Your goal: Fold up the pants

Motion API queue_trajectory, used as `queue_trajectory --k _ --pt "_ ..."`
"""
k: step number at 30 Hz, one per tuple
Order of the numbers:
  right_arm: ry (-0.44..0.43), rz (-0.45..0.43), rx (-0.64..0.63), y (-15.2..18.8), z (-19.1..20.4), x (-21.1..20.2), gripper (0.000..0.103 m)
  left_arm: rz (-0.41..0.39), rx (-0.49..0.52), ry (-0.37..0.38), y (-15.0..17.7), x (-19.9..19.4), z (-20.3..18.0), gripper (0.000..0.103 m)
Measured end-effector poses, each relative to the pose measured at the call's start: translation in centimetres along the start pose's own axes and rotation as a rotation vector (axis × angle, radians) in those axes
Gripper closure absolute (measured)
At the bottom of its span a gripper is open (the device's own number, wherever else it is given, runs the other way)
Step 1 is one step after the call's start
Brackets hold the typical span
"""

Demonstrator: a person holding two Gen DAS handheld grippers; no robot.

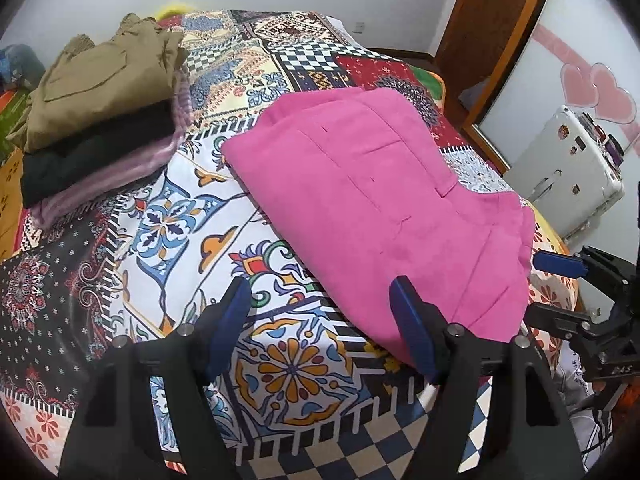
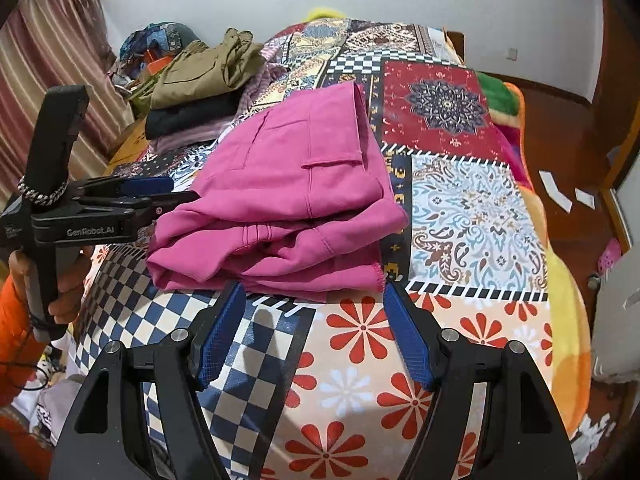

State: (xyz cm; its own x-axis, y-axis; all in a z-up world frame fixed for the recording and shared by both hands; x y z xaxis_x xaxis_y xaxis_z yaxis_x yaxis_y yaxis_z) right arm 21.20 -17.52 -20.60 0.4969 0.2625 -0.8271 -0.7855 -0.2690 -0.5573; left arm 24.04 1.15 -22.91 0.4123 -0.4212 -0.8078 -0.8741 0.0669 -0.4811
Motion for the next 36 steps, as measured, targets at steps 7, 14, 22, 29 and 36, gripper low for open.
queue_trajectory --k 7,14,22,29,36 --pt "0.022 0.009 0.008 0.2 -0.5 1.1 0.035 0.014 -0.016 0.02 0.7 0.2 -0.4 0.031" --pt "0.062 -0.003 0.012 0.0 -1.8 1.6 0.035 0.024 0.031 0.045 1.4 0.1 -3.3 0.031" --pt "0.062 0.02 0.108 -0.4 -5.1 3.2 0.035 0.042 0.103 0.077 1.4 1.1 -7.3 0.033" --pt "0.091 -0.003 0.153 -0.6 -6.9 1.5 0.035 0.044 0.12 0.098 1.3 1.4 -8.2 0.033" --pt "0.061 -0.032 0.175 -1.7 -6.0 -0.8 0.035 -0.066 0.106 0.013 -0.8 -2.6 -4.6 0.033"
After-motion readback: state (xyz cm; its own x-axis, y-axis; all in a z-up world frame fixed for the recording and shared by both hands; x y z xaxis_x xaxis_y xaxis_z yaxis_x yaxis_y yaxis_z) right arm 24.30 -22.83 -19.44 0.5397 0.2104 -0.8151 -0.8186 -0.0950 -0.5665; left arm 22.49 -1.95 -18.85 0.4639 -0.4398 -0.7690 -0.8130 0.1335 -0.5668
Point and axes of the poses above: each gripper's, at about its wrist camera, not at the fingertips, and x roughly the way its jaws point, z to its left, y to its underside, the point moved 5 cm from there along x, roughly the way its jaws point, and after that the axes turned 15 degrees about y, right-handed, at the moved point
